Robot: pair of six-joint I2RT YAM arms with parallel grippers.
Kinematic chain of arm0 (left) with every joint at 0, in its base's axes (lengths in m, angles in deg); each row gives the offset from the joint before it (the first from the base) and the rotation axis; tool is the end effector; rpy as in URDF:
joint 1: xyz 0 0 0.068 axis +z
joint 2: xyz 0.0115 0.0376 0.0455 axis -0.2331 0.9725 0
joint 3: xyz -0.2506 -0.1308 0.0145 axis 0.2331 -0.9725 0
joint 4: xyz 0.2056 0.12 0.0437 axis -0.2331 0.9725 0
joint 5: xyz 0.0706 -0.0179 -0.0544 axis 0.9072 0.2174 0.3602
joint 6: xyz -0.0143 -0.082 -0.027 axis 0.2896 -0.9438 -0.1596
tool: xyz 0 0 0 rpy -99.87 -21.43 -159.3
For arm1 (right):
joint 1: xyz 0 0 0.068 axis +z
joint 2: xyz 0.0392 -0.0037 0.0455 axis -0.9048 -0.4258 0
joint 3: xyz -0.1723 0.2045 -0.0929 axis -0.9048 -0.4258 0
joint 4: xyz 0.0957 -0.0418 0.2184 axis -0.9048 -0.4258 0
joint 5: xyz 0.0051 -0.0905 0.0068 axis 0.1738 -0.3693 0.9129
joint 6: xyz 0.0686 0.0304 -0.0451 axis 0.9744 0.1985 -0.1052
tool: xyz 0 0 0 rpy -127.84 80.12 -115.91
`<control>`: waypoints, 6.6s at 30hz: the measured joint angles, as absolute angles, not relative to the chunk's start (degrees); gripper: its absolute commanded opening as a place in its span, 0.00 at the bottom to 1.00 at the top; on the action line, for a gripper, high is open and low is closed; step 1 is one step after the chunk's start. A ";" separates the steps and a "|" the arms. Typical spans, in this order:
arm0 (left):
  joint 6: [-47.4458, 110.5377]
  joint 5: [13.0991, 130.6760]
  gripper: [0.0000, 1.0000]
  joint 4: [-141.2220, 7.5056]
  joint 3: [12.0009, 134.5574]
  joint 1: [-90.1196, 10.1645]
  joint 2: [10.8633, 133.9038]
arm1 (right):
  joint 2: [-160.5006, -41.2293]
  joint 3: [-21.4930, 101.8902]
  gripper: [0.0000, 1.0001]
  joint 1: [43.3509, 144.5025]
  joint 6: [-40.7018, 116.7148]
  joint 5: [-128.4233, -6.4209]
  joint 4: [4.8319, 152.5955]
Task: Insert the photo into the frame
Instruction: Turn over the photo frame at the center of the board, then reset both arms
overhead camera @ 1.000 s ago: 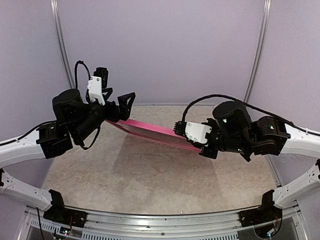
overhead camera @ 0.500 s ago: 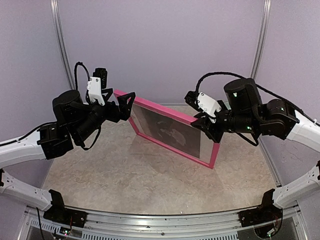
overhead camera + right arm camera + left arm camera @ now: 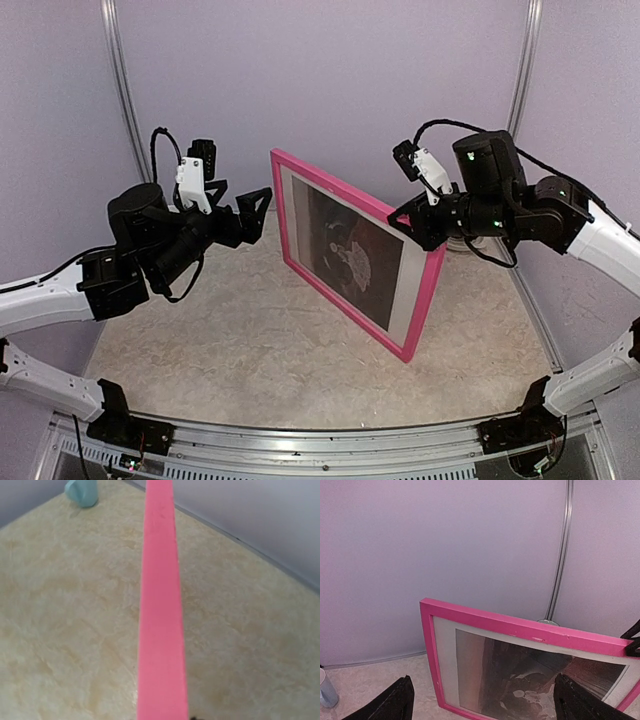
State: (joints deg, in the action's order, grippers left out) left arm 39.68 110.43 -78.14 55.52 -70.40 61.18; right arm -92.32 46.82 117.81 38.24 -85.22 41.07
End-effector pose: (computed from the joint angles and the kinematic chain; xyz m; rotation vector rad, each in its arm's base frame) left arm 0.1814 -0.2068 0.3906 0.2838 1.5064 -0.4440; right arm 0.1798 0.2159 0.4007 -0.7143 1.9670 0.4612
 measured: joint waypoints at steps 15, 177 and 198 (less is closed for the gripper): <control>36.97 110.52 0.96 -78.47 53.51 -70.40 62.41 | -80.69 29.23 0.00 111.02 59.99 -89.89 55.80; -1.67 80.66 0.99 -92.74 44.44 -49.97 100.50 | -109.74 -1.57 0.56 100.57 80.82 -59.73 90.05; -2.72 77.84 0.99 -92.15 43.81 -49.12 99.45 | -109.67 2.85 0.74 101.25 73.74 -63.38 81.99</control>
State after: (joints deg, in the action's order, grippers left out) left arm -2.72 77.84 -92.15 43.81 -49.12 99.45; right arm -109.67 2.85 101.25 73.74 -63.38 81.99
